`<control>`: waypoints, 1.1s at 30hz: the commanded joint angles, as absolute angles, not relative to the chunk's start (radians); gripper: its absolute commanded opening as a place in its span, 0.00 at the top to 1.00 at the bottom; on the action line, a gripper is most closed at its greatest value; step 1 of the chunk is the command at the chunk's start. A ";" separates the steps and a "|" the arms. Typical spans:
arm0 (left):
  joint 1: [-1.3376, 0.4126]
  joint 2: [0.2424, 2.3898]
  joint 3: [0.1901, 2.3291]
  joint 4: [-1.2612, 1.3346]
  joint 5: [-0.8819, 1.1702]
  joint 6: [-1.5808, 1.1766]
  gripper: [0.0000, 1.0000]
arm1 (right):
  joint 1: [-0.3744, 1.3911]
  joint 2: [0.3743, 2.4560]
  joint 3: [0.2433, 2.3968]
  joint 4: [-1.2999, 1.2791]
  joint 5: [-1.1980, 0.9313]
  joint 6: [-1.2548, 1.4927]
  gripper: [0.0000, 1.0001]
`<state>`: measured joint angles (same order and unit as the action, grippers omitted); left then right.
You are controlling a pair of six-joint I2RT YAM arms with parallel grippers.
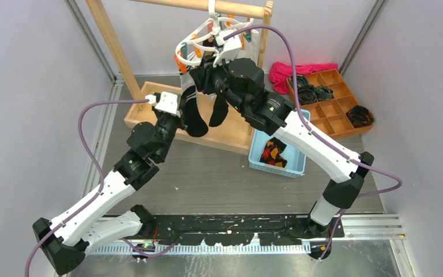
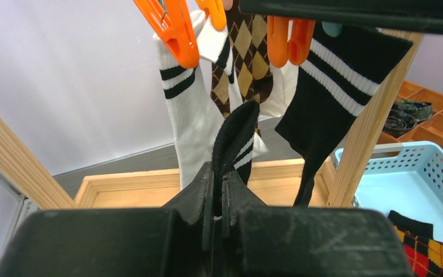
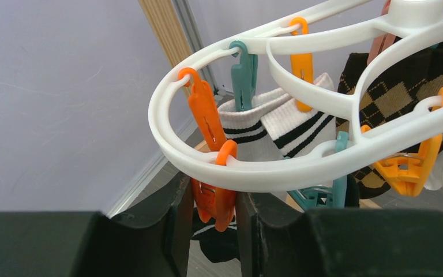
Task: Clip the socks to the hanger
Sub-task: Clamp the sock onto the hanger.
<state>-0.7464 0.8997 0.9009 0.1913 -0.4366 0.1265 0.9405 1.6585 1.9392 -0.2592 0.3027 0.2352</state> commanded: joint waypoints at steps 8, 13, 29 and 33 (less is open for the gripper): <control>-0.752 0.906 1.021 0.190 -0.403 0.043 1.00 | 0.932 1.635 1.976 -0.220 0.332 0.234 0.89; -0.752 0.913 1.036 0.167 -0.396 0.034 1.00 | 0.932 1.635 1.974 -0.211 0.331 0.234 0.89; -0.752 0.927 1.055 0.124 -0.400 0.013 1.00 | 0.933 1.638 1.974 -0.210 0.344 0.221 0.89; -0.752 0.922 1.065 0.123 -0.400 0.007 1.00 | 0.933 1.644 1.973 -0.214 0.351 0.213 0.89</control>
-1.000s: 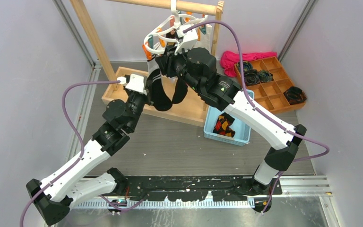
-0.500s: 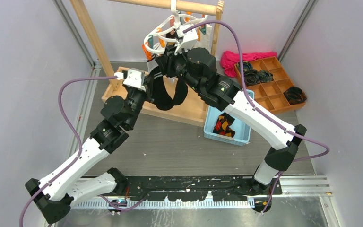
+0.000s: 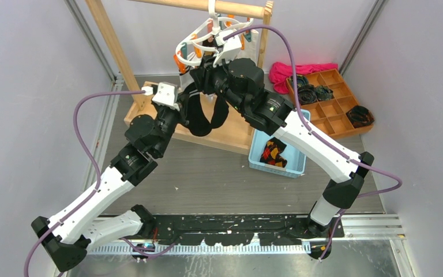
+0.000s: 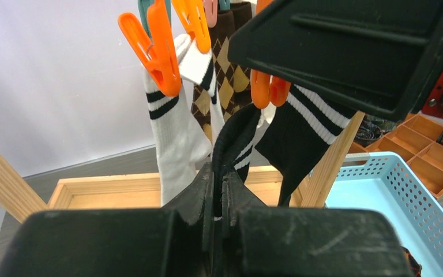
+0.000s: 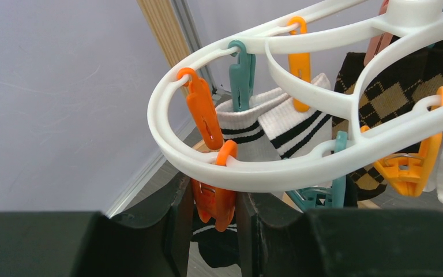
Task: Clip the socks to the hanger
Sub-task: Clamp the sock onto the hanger.
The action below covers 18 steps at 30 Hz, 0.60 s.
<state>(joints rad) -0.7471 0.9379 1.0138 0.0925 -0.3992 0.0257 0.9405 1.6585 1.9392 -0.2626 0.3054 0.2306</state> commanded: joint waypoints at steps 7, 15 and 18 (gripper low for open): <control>-0.752 0.919 1.080 0.111 -0.383 0.005 1.00 | 0.933 1.650 1.975 -0.213 0.359 0.209 0.89; -0.752 0.925 1.090 0.108 -0.379 -0.029 1.00 | 0.933 1.653 1.979 -0.223 0.362 0.209 0.89; -0.752 0.927 1.097 0.109 -0.384 -0.032 1.00 | 0.933 1.653 1.974 -0.236 0.364 0.210 0.89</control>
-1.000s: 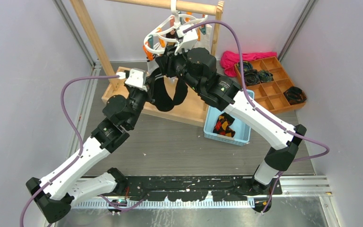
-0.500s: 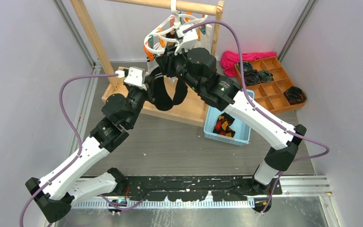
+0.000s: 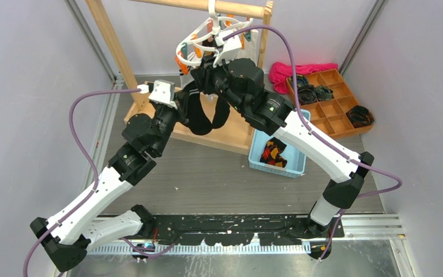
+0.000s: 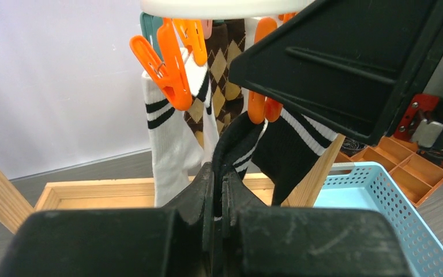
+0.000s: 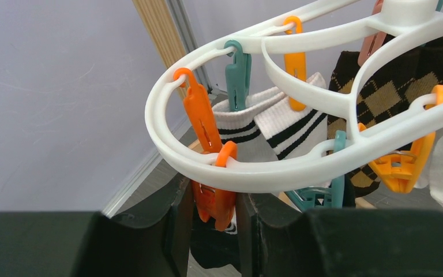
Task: Clip the socks to the hanger
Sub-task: Clamp the sock onto the hanger.
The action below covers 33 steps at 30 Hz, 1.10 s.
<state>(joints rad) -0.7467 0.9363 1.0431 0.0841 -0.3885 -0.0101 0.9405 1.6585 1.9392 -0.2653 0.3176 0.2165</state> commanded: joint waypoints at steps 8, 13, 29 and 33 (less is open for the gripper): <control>-0.753 0.941 1.121 0.103 -0.373 -0.056 1.00 | 0.933 1.658 1.973 -0.241 0.367 0.209 0.89; -0.752 0.955 1.112 0.084 -0.373 -0.058 1.00 | 0.933 1.664 1.993 -0.240 0.361 0.223 0.89; -0.752 0.975 1.129 0.048 -0.434 -0.081 1.00 | 0.933 1.660 1.980 -0.240 0.360 0.225 0.89; -0.752 0.967 1.125 0.046 -0.421 -0.094 1.00 | 0.933 1.662 1.980 -0.237 0.360 0.225 0.89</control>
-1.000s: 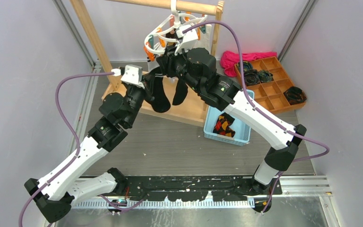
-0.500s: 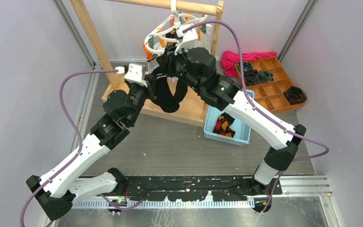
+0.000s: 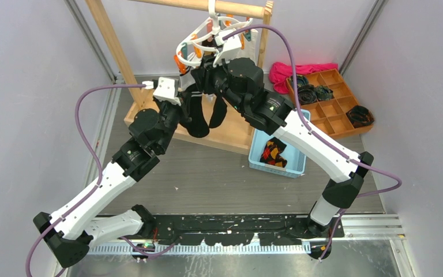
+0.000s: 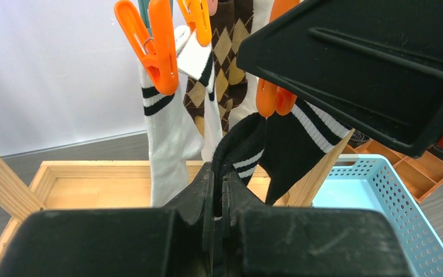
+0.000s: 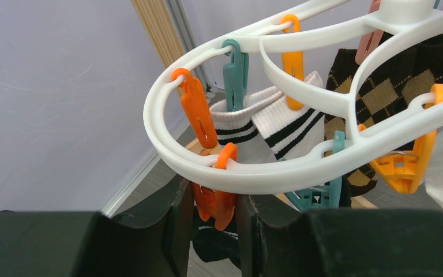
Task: Clip the socks to the hanger
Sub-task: Clamp the sock onto the hanger.
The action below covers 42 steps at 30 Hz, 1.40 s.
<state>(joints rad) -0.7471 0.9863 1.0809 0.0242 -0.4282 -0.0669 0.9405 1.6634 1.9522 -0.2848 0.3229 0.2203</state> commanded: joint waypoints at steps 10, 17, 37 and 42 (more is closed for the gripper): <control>-0.753 0.962 1.130 0.062 -0.412 -0.126 1.00 | 0.933 1.666 1.978 -0.242 0.365 0.229 0.89; -0.753 0.963 1.140 0.069 -0.394 -0.151 1.00 | 0.933 1.668 1.975 -0.248 0.374 0.226 0.89; -0.753 1.001 1.164 0.032 -0.456 -0.164 1.00 | 0.932 1.664 1.990 -0.266 0.373 0.225 0.89; -0.753 1.004 1.161 0.032 -0.439 -0.160 1.00 | 0.932 1.662 1.993 -0.261 0.367 0.230 0.89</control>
